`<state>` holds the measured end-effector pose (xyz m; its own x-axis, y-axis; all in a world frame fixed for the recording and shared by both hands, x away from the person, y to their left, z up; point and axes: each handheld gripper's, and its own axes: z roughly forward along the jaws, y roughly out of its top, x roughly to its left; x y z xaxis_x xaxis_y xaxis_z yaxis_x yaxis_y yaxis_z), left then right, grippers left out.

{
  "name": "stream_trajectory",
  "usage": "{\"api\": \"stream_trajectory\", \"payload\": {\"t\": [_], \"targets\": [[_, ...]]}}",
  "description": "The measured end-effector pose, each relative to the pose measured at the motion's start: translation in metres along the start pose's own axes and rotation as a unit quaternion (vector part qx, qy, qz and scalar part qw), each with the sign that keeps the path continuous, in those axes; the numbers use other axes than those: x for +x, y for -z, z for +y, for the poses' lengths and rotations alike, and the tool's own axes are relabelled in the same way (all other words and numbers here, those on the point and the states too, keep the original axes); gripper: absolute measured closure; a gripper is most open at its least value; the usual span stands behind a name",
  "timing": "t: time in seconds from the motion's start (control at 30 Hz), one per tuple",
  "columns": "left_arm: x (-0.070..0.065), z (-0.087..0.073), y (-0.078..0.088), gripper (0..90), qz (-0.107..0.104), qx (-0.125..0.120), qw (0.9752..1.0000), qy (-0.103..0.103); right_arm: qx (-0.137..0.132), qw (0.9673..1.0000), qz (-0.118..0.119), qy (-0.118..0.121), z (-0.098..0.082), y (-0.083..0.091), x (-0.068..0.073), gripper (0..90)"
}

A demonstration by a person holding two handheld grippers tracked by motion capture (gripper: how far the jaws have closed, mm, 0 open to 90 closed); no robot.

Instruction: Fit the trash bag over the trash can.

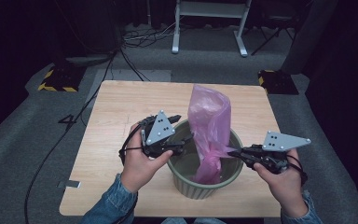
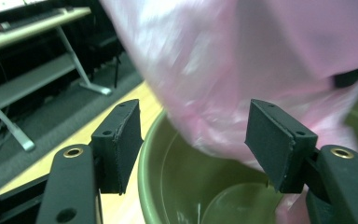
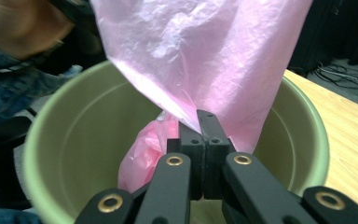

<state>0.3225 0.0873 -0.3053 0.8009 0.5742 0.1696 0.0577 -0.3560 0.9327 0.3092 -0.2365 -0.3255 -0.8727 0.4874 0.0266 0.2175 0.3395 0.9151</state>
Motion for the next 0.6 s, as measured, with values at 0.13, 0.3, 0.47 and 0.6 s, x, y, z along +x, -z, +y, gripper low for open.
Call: {"api": "stream_trajectory", "payload": {"t": [0.13,0.3,0.47,0.6], "targets": [[-0.011,0.009,0.005,40.0,-0.045,-0.020,0.9987,-0.015,0.006,1.0000,-0.004,0.002,-0.002,-0.004,0.001,90.0],[-0.020,0.019,0.001,38.1,-0.078,-0.031,0.9963,-0.020,0.014,0.9998,-0.010,0.013,0.001,-0.008,0.005,90.0],[-0.026,0.026,-0.009,41.8,-0.100,-0.031,0.9941,-0.029,0.020,0.9996,-0.005,0.018,0.002,-0.011,0.008,90.0],[-0.035,0.028,-0.019,42.0,-0.132,-0.027,0.9902,-0.035,0.026,0.9994,-0.005,0.025,0.003,-0.015,0.013,90.0]]}}
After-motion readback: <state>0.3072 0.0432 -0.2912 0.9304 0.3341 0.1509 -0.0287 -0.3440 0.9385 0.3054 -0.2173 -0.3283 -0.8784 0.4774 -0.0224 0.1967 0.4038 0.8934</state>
